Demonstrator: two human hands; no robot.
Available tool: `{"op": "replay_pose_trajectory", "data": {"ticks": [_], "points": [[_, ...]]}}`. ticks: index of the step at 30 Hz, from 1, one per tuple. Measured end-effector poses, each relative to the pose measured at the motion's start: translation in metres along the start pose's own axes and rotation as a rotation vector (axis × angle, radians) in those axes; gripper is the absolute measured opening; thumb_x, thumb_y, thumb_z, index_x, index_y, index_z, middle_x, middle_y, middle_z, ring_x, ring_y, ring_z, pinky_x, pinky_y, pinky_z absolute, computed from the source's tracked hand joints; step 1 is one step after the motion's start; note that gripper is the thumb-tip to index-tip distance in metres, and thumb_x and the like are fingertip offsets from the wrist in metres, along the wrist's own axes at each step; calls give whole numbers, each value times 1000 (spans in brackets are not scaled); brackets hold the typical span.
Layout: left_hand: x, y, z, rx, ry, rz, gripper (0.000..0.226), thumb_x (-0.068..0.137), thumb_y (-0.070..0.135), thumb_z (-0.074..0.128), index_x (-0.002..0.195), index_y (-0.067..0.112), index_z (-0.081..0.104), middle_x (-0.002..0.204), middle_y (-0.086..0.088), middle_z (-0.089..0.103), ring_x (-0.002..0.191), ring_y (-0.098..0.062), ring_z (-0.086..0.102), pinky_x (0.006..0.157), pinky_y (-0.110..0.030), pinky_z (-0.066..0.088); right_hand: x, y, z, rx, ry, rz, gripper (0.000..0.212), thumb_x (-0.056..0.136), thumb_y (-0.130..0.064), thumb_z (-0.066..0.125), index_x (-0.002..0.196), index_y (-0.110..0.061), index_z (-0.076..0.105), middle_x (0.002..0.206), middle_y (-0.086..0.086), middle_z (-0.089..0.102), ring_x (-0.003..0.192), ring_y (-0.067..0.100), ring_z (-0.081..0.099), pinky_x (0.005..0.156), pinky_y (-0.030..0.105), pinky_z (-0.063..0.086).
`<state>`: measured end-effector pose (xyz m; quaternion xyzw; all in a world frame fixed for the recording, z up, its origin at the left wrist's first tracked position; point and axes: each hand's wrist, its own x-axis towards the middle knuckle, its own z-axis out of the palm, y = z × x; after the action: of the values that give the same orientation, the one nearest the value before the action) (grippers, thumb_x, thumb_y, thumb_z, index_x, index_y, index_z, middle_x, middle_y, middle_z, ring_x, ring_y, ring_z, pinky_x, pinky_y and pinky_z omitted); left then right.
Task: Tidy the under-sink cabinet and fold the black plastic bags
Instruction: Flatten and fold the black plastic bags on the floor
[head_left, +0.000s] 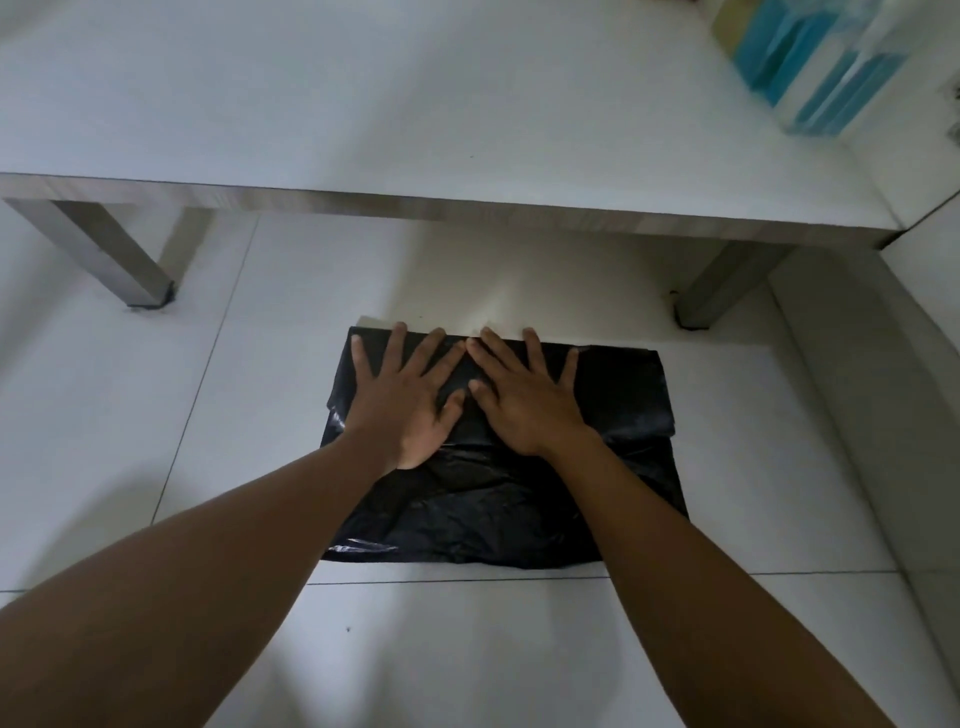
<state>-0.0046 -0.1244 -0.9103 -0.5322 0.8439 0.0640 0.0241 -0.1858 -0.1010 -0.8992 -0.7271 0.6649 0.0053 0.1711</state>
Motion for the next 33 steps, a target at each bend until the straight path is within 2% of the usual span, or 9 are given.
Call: {"op": "replay_pose_trajectory", "data": {"ticks": [5,7,12,17,21,24,27,30,33], "points": [[2,-3,1,-30,-24,6,69,95,70,12,158,43,-1,168,10,-1,154,-30,-11,115,-72,-7,-6,37,-6,-50,30,46,67,96,-69,9,155,-40,-5,162,-21,-12,150,18,-18,119,50,-12],[2,-5,1,-54,-24,10,71,94,73,12,157,44,-1,168,10,-2,154,-29,-11,115,-72,-7,-13,54,-10,-75,52,84,69,95,-70,7,155,-38,-5,163,-18,-11,150,20,-18,120,49,-12],[3,-5,-1,-49,-36,12,71,94,74,12,157,44,0,167,10,-1,154,-29,-9,115,-72,-5,-28,88,-18,-69,58,247,72,89,-77,0,153,-45,-7,160,-23,-14,149,18,-19,111,62,-19],[5,-5,-8,-89,-101,-2,71,95,72,21,157,44,3,167,12,-2,154,-25,-10,116,-70,-8,-42,120,-22,18,50,348,70,90,-75,-1,152,-46,-9,161,-22,-16,149,14,-20,110,68,-16],[9,-9,-24,-279,-93,-30,60,101,51,42,156,38,22,166,10,15,154,-20,4,119,-66,-2,-40,119,-27,78,6,361,73,88,-78,1,153,-46,-7,160,-22,-16,149,15,-19,109,69,-15],[13,-23,-37,-147,-32,-53,69,94,33,57,156,31,27,162,0,28,150,-26,20,118,-67,8,-33,112,-42,88,-26,379,69,94,-73,16,155,-42,9,163,-17,-2,151,19,-5,106,70,-16],[21,-31,-52,-16,-140,-101,77,89,32,63,156,28,25,158,-4,34,145,-31,30,116,-66,12,-27,101,-54,-8,35,275,55,97,-46,46,149,-32,35,155,-2,31,142,27,26,109,73,-11],[28,-31,-65,36,-145,-104,61,84,28,68,141,27,46,130,-5,52,129,-31,43,112,-61,22,-18,90,-65,-44,15,241,52,92,-30,57,142,-27,44,143,4,42,138,31,29,111,72,-6],[34,-27,-79,78,-97,-136,36,84,27,68,119,24,62,102,-2,48,114,-30,49,103,-55,33,-8,83,-76,-61,22,262,30,92,-26,57,122,-21,60,129,9,49,132,33,31,112,69,10]]}}
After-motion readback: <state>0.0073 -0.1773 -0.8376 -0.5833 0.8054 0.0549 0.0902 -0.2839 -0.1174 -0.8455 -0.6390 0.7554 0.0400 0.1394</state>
